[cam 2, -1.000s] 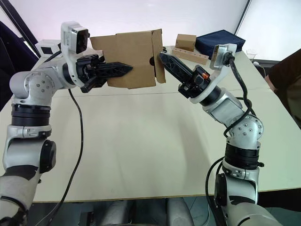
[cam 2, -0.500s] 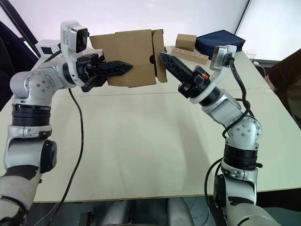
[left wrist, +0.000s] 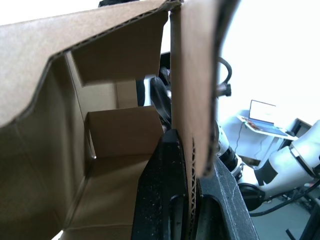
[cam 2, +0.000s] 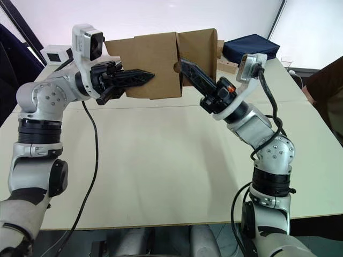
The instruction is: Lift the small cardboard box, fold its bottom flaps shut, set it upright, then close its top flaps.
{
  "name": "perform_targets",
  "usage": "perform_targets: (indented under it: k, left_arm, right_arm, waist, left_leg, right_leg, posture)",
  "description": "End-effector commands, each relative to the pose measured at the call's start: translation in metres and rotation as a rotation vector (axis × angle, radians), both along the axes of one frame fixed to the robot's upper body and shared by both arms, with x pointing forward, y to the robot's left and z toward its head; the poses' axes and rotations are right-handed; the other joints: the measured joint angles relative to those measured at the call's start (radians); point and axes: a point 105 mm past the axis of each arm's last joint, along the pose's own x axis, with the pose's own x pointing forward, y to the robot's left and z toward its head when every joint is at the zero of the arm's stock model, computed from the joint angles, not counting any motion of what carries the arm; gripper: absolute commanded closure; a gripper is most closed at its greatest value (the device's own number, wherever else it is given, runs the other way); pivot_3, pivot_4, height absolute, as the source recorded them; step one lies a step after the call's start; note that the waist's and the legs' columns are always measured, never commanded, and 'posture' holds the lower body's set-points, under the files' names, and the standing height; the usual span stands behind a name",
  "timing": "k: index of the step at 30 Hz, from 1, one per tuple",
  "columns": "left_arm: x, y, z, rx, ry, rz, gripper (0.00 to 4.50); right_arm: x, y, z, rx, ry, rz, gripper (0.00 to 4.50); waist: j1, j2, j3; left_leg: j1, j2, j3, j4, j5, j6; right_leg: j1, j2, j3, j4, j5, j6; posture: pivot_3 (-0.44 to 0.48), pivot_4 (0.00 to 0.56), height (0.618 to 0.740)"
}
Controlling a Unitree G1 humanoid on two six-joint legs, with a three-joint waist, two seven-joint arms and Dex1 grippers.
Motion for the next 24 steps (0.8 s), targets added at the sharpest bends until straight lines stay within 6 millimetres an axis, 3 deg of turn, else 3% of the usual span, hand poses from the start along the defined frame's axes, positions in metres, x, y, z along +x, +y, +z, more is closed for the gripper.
perform_targets:
  k: [1,4,8,12,16,19,24]
  left_arm:
    - [-0.008,0.007,0.015,-0.022,-0.054,-0.020,4.50]
    - [-0.016,0.008,0.016,-0.006,-0.040,-0.057,4.50]
    - [-0.018,0.009,0.014,0.016,-0.037,-0.066,4.50]
    - [-0.019,0.009,0.014,0.012,-0.036,-0.070,4.50]
    - [-0.021,0.007,0.015,0.010,-0.038,-0.083,4.50]
    - [-0.023,0.006,0.017,0.006,-0.040,-0.088,4.50]
    - [-0.026,0.005,0.020,-0.005,-0.045,-0.096,4.50]
  right_arm:
    - [-0.015,-0.018,0.001,-0.059,-0.042,0.025,4.07]
    - [-0.022,-0.037,-0.001,-0.133,-0.041,0.035,4.07]
    - [-0.026,-0.061,0.015,-0.077,-0.073,0.026,4.07]
    - [-0.010,-0.087,0.030,0.003,-0.097,-0.078,4.07]
    - [0.010,-0.101,0.031,0.058,-0.078,-0.132,4.07]
    - [0.023,-0.098,0.025,0.033,-0.061,-0.154,4.07]
    - [0.027,-0.070,0.022,0.017,-0.068,-0.061,4.07]
  waist:
    - [-0.001,0.000,0.000]
    - [-0.001,0.001,0.000]
    - [-0.002,0.001,0.001]
    - [-0.001,0.001,0.001]
    - [-0.001,0.001,0.001]
    - [-0.001,0.001,0.001]
    - [-0.004,0.001,0.001]
  left_leg:
    - [0.000,0.000,0.000,0.000,0.000,0.000]
    - [0.000,0.000,0.000,0.000,0.000,0.000]
    - [0.000,0.000,0.000,0.000,-0.004,0.007]
    - [0.000,0.001,0.000,0.000,-0.004,0.006]
    - [0.000,0.000,0.001,0.000,-0.004,0.006]
    - [0.000,0.000,0.001,0.000,-0.003,0.005]
    - [0.000,0.001,0.001,0.000,0.000,0.000]
  right_leg:
    - [0.000,0.000,0.000,0.000,0.000,0.000]
    - [0.000,0.001,0.000,0.000,0.000,0.000]
    - [0.000,0.000,0.000,-0.001,0.000,0.000]
    - [0.000,0.001,0.000,0.000,0.000,0.000]
    - [0.000,0.001,0.000,0.000,0.000,0.000]
    - [0.000,0.000,0.000,0.000,0.000,0.000]
    - [0.000,0.001,0.000,0.000,0.000,0.000]
  posture:
    - [0.000,0.150,0.740]
    - [0.000,0.150,0.740]
    - [0.000,0.150,0.740]
    - [0.000,0.150,0.740]
    - [0.000,0.150,0.740]
    - [0.000,0.150,0.740]
    - [0.000,0.150,0.740]
